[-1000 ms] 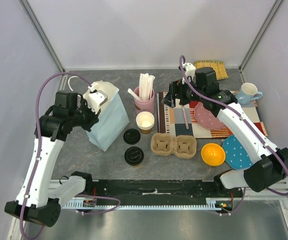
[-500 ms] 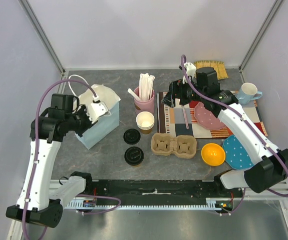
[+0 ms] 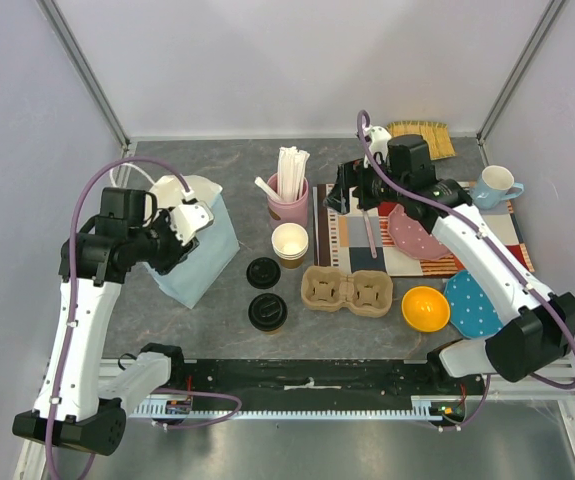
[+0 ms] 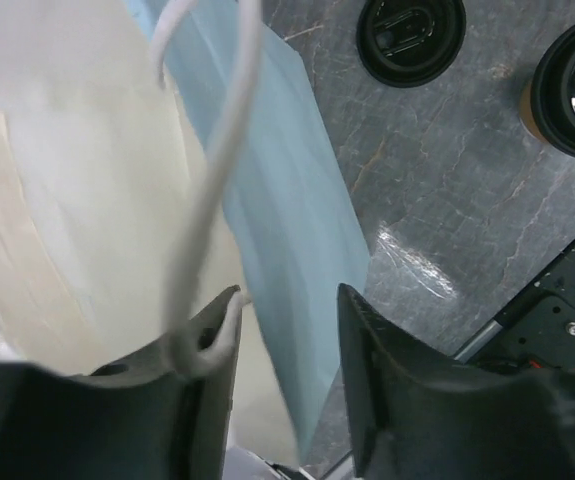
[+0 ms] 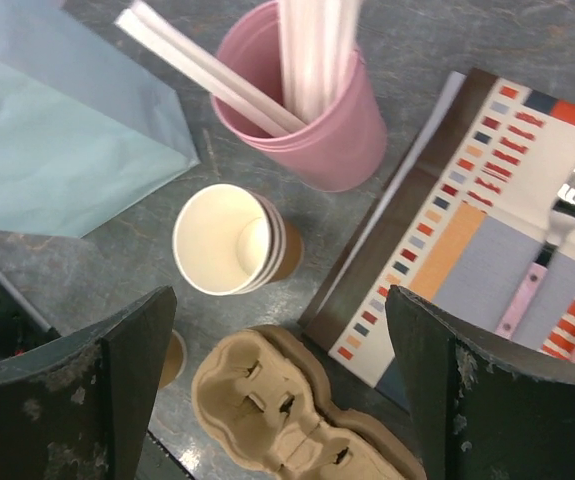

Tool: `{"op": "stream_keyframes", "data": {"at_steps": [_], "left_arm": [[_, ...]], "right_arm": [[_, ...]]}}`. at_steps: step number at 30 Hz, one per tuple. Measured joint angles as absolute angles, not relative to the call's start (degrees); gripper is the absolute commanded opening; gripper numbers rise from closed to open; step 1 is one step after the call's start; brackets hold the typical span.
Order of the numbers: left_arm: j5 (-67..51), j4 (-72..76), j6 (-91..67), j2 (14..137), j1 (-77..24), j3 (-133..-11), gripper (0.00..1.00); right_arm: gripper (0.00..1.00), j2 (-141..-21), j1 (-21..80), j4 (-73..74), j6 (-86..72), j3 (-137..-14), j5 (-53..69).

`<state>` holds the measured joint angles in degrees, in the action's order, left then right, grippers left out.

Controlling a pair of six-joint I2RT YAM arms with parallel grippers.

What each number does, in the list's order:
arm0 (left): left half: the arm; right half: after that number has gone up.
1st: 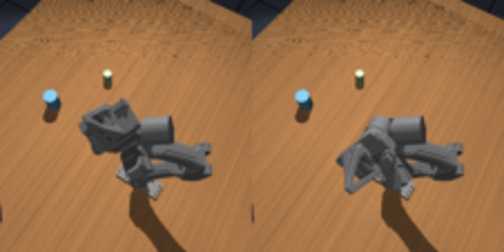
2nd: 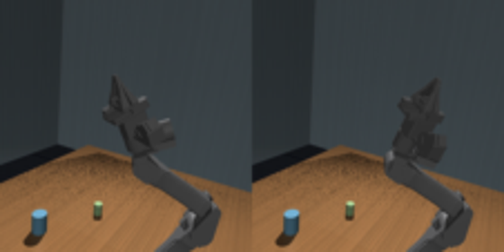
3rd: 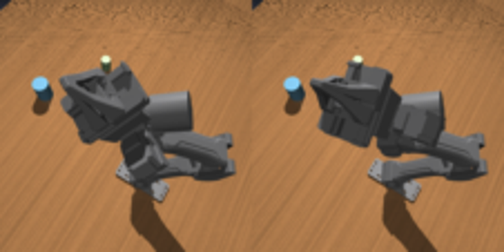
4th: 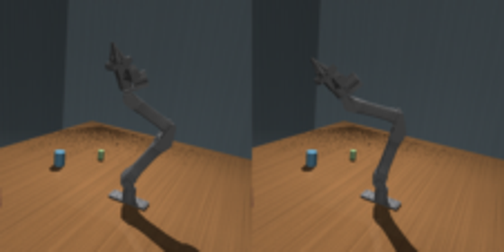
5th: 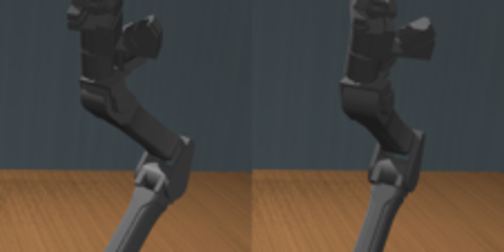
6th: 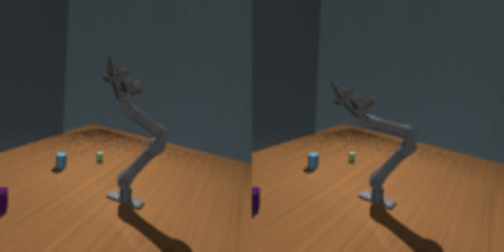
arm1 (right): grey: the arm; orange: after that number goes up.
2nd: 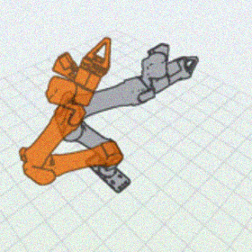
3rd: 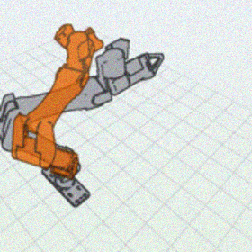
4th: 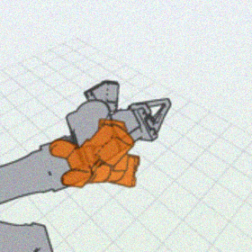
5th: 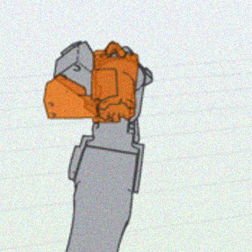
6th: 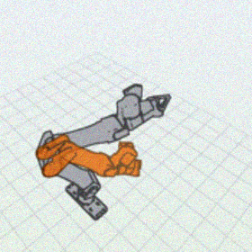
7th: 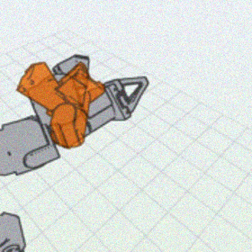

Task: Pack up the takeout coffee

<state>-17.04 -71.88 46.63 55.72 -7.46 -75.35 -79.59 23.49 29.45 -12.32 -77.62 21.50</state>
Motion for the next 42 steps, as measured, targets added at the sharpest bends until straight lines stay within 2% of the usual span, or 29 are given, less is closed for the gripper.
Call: {"op": "stream_keyframes", "data": {"at_steps": [2,3,5,8,11,13,22,24,30,32,39,42], "left_arm": [[-16.3,-71.2,46.1,55.7,-7.5,-75.4,0.73],[-16.1,-70.9,46.0,55.6,-7.5,-75.4,0.87],[-16.0,-70.2,45.8,55.2,-7.5,-75.4,0.92],[-16.1,-69.3,45.7,54.2,-7.5,-75.9,0.95],[-17.0,-67.4,45.4,52.8,-7.5,-77.5,0.95],[-18.7,-65.8,44.8,52.0,-7.5,-78.8,0.93],[-37.6,-61.2,37.0,52.0,-8.1,-81.2,0.68],[-39.4,-60.4,33.7,54.0,-12.4,-81.8,0.65],[-33.4,-58.5,30.4,65.3,-38.2,-83.6,0.64],[-32.9,-58.2,31.6,69.6,-43.4,-83.7,0.65],[-34.6,-55.9,40.0,80.8,-50.9,-83.0,0.65],[-34.9,-51.1,42.1,83.1,-54.5,-78.4,0.64]], "right_arm": [[0.89,-79.8,23.5,30.3,-12.3,-77.6,19.1],[0.87,-79.8,23.5,31.2,-12.3,-77.6,17.5],[0.84,-79.9,23.5,33.4,-12.3,-77.4,13.3],[0.79,-79.9,23.5,37.3,-12.3,-76.3,6.8],[0.71,-79.5,23.5,41.8,-12.3,-73.6,1.4],[0.71,-78.8,23.5,44.8,-12.2,-71.4,-0.4],[0.77,-72.8,23.1,49.1,-9.7,-65.7,4.8],[0.77,-72.5,22.2,48.9,-10.6,-65.7,5.2],[0.80,-72.3,17.5,46.9,-14.5,-64.7,3.8],[0.80,-71.9,16.3,46.4,-15.1,-64.4,3.5],[0.82,-69.4,14.8,44.8,-15.2,-63.8,2.4],[0.83,-67.4,14.8,44.2,-15.0,-62.3,1.9]]}}
